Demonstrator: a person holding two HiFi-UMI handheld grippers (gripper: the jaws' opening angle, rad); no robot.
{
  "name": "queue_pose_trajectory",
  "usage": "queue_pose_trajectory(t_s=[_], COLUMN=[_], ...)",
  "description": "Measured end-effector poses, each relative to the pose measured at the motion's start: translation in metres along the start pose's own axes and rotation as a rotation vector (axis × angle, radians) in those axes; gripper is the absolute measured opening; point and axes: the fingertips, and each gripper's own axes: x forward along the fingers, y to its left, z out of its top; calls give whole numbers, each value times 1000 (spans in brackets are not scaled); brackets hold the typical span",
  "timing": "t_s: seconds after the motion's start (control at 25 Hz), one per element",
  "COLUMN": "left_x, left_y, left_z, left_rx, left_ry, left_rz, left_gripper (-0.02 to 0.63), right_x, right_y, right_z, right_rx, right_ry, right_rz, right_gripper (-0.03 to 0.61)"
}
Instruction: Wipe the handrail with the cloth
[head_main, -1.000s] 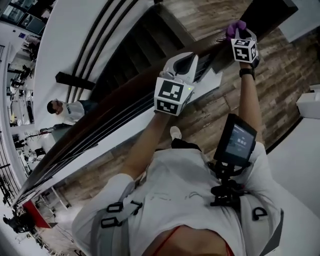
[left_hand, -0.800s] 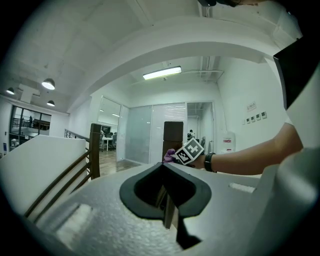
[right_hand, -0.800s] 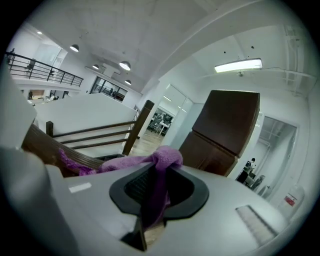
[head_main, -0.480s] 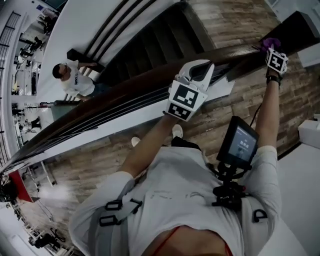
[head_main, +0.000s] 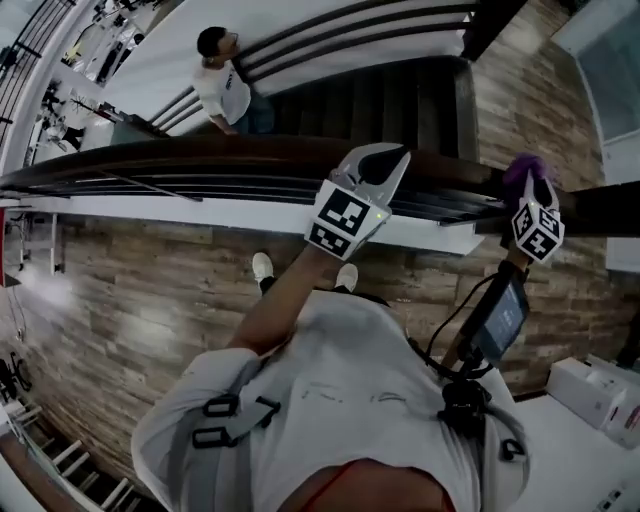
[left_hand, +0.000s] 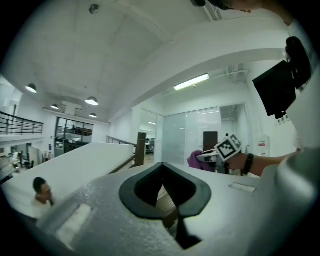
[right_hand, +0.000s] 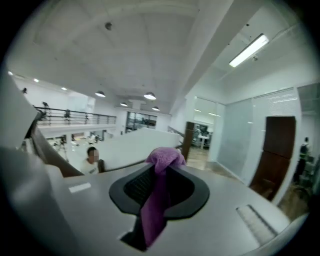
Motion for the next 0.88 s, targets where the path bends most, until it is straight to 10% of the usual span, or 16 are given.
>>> queue_pose_trajectory(t_s=[0.52, 0.68, 0.88], left_x=[-374, -478, -567], left_y=[227, 270, 312], left_z=[-29, -49, -85], left_rx=[-117, -129, -167], left_ry=[-74, -78, -62], left_rz=[804, 973, 1105], left_gripper=[0, 0, 0], right_x=[-132, -176, -154], right_y=[615, 752, 917], right_z=[84, 42, -42], right_rx=[-214, -346, -552], right_ry=[-293, -314, -328], right_rz=[1135, 1279, 1229], right_gripper=[63, 63, 63])
